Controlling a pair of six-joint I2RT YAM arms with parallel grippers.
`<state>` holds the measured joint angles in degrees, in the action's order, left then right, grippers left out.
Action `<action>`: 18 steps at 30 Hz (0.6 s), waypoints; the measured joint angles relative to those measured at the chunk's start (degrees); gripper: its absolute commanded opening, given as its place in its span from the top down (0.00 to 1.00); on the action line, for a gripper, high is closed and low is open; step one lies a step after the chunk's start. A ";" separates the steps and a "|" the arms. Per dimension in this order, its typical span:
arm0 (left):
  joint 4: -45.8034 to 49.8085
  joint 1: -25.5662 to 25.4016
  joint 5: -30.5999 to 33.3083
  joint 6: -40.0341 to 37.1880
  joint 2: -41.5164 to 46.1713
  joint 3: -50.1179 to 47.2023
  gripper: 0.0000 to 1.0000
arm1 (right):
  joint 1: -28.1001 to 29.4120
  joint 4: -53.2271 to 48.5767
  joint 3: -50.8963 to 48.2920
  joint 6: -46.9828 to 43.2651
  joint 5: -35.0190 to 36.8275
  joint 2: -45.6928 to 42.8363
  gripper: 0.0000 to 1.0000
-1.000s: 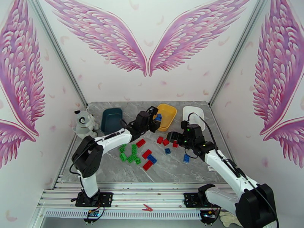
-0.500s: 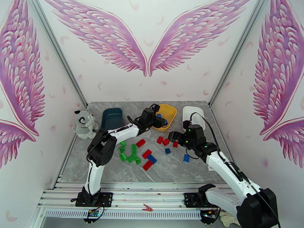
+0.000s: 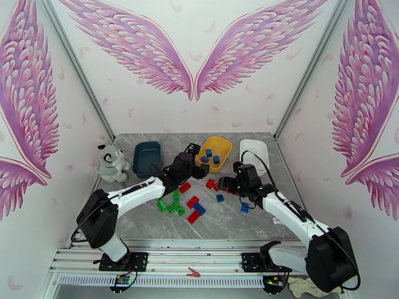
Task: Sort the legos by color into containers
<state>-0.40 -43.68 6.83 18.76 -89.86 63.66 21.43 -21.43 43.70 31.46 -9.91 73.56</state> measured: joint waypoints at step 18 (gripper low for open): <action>5.77 0.15 -0.02 8.44 26.97 -22.75 0.01 | 10.43 -4.15 4.28 -1.99 12.94 12.92 0.26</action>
<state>5.37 -43.53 6.81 27.20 -62.89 40.91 31.86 -25.58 47.99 29.47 3.03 86.48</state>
